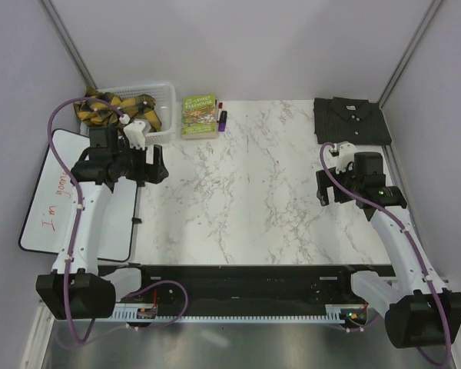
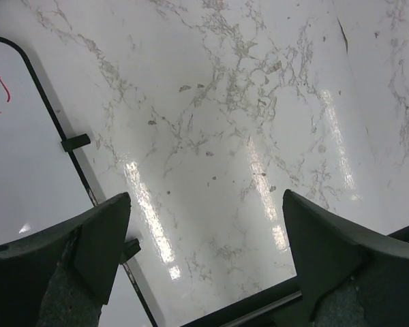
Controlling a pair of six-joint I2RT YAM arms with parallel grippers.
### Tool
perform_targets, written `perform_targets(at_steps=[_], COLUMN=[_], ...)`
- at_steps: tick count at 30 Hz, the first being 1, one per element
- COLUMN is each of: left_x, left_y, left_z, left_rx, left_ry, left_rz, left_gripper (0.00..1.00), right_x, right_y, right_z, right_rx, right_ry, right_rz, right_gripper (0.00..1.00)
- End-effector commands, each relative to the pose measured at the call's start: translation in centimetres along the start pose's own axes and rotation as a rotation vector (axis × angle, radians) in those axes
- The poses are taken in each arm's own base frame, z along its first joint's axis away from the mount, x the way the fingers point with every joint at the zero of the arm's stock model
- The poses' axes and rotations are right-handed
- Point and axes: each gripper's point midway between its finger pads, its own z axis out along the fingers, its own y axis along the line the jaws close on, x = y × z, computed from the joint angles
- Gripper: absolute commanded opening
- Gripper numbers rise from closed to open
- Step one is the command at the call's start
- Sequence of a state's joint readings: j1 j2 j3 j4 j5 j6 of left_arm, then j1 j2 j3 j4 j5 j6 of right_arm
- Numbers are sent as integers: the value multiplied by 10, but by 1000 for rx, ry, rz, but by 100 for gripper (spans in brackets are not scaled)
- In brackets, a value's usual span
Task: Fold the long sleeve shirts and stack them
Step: Grab the shirt from the pile
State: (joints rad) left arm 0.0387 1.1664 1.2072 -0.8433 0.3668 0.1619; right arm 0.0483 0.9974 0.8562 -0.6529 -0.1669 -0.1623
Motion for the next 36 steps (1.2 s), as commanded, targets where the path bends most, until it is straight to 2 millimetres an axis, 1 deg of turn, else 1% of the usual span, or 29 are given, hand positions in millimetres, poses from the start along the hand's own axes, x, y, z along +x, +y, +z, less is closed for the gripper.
perform_targets(at_steps=[1, 3, 4, 6, 7, 9, 10, 11, 12, 13, 14, 15, 16, 17, 18, 19, 20, 21, 23, 24, 25, 27, 28, 30, 31, 33, 34, 36], left_x=[-29, -42, -56, -72, -90, -109, -126, -135, -142, -167, -162, -168, -190, -182, -197, -197, -188, -195, -194, -184, -181, -167, -161, -151, -139, -128, -118, -107], left_y=[8, 23, 32, 48, 59, 73, 90, 100, 109, 119, 135, 145, 151, 164, 168, 176, 187, 190, 204, 213, 220, 230, 231, 235, 239, 247, 252, 260], left_z=[-4, 0, 6, 16, 27, 38, 52, 58, 67, 62, 88, 95, 91, 116, 115, 124, 142, 145, 157, 176, 181, 203, 212, 221, 232, 238, 244, 248], left_rx=[-40, -108, -122, -166, -175, -202, -226, -244, -249, -271, -282, -300, -319, -322, -332, -340, -355, -357, -387, -397, -420, -423, -418, -422, -423, -463, -472, -507], left_ry=[-58, -69, -81, -93, -105, -116, -126, -134, -132, -186, -146, -150, -196, -159, -190, -183, -154, -169, -163, -135, -121, -84, -65, -38, -10, 24, 52, 86], left_rz=[0, -12, -13, -12, -9, -4, -12, -15, -24, -21, -37, -39, -22, -30, -18, -15, -24, -13, 6, 2, 13, 18, 28, 28, 31, 34, 44, 53], left_gripper=[99, 99, 99, 100, 100, 100, 100, 100, 99, 100, 100, 100, 99, 100, 100, 99, 100, 100, 100, 100, 99, 99, 99, 100, 99, 99, 99, 100], right_x=[-20, -20, -19, -18, -18, -18, -17, -17, -16, -14, -13, -12, -11, -10, -9, -8, -7, -6, -5, -3, -3, 0, 1, 2, 3, 3, 2, 2], right_y=[2, 4, 3, 4, 5, 4, 5, 4, 5, 5, 5, 5, 5, 5, 4, 5, 4, 4, 4, 4, 6, 6, 6, 5, 5, 5, 4, 4], right_z=[-7, -5, -4, -2, -3, -2, -2, -2, -2, -2, 0, 0, 1, 2, 3, 3, 3, 4, 5, 6, 6, 7, 7, 8, 8, 8, 9, 9], right_rx=[-27, -37, -38, -46, -48, -49, -52, -50, -54, -56, -59, -58, -59, -59, -58, -62, -62, -64, -68, -73, -83, -88, -87, -86, -84, -84, -83, -84], right_ry=[-48, -41, -36, -27, -23, -20, -16, -17, -15, -10, -5, -1, 6, 9, 15, 17, 20, 22, 29, 35, 36, 46, 51, 54, 57, 59, 57, 60], right_rz=[-15, -13, -11, -11, -12, -10, -9, -9, -7, -8, -8, -6, -4, -4, -3, -2, -1, 1, 4, 6, 4, 2, 4, 3, 3, 3, 4, 4], right_gripper=[98, 98, 98, 98, 98, 98, 98, 98, 98, 98, 98, 98, 98, 98, 98, 98, 98, 98, 98, 98, 98, 98, 98, 98, 98, 98, 98, 98])
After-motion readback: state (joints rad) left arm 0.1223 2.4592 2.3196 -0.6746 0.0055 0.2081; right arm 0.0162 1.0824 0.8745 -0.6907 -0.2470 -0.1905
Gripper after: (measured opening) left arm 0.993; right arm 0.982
